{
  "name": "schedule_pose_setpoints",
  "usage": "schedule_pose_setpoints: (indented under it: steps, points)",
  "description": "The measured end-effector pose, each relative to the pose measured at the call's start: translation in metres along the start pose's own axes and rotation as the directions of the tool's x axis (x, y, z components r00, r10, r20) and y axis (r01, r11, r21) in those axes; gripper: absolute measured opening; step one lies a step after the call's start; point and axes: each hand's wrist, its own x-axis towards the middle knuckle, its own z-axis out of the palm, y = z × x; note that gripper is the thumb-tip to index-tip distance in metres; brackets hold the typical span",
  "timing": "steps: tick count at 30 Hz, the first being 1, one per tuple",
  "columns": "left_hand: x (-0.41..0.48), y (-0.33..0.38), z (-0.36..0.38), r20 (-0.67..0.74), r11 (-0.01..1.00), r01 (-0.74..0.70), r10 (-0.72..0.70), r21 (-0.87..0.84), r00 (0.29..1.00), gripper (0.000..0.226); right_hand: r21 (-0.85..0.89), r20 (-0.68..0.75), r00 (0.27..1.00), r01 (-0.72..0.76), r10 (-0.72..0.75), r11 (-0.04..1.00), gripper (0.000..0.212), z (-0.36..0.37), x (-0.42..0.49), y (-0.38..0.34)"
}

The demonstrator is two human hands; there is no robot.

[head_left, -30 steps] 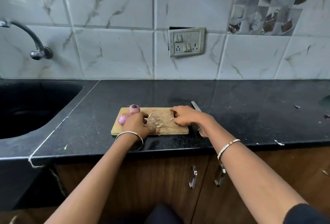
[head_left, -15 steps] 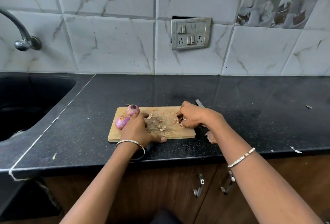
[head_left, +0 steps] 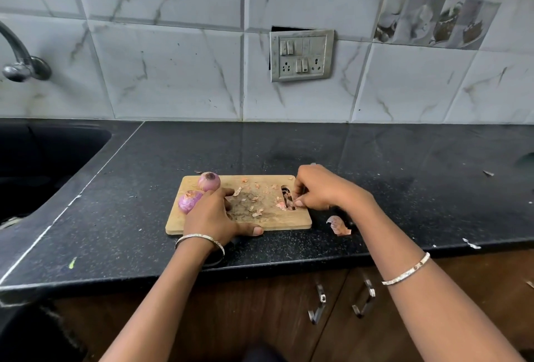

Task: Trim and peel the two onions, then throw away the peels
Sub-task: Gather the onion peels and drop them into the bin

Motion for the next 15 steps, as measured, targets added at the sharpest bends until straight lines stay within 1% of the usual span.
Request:
schedule_pose_setpoints:
  steps: [3, 5, 7, 10, 11, 13, 15]
  points:
    - [-0.001, 0.000, -0.001, 0.001, 1.000, -0.006, 0.006, 0.017, 1.000, 0.114, 0.060, -0.027, 0.997, -0.070, 0.072, 0.996, 0.013, -0.010, -0.007, 0.013]
    - [0.000, -0.001, -0.001, 0.004, 1.000, -0.005, 0.005, 0.019, 1.000, 0.113, 0.074, -0.006, 0.996, -0.087, 0.087, 0.993, 0.021, -0.009, -0.010, 0.020]
    - [0.000, -0.001, -0.001, 0.005, 1.000, -0.006, 0.006, 0.017, 1.000, 0.112, 0.081, -0.002, 0.998, -0.066, 0.066, 0.995, 0.028, -0.005, -0.010, 0.022]
    - [0.000, 0.000, -0.001, 0.005, 1.000, -0.004, 0.004, 0.016, 1.000, 0.111, 0.115, -0.112, 0.994, 0.017, -0.004, 0.993, 0.030, -0.001, -0.005, 0.014]
    - [0.000, 0.000, -0.002, 0.006, 1.000, -0.004, 0.004, 0.016, 1.000, 0.111, 0.114, -0.115, 0.993, 0.034, -0.021, 0.993, 0.031, 0.002, -0.002, 0.010]
    - [-0.001, 0.001, -0.002, 0.009, 1.000, -0.005, 0.005, 0.016, 1.000, 0.110, 0.025, -0.035, 0.999, 0.019, -0.018, 1.000, 0.039, 0.009, 0.008, 0.003]
    - [-0.001, 0.001, -0.003, 0.016, 1.000, -0.004, 0.004, 0.009, 1.000, 0.109, -0.054, 0.054, 0.998, -0.015, 0.018, 0.998, 0.048, 0.015, 0.016, 0.001]
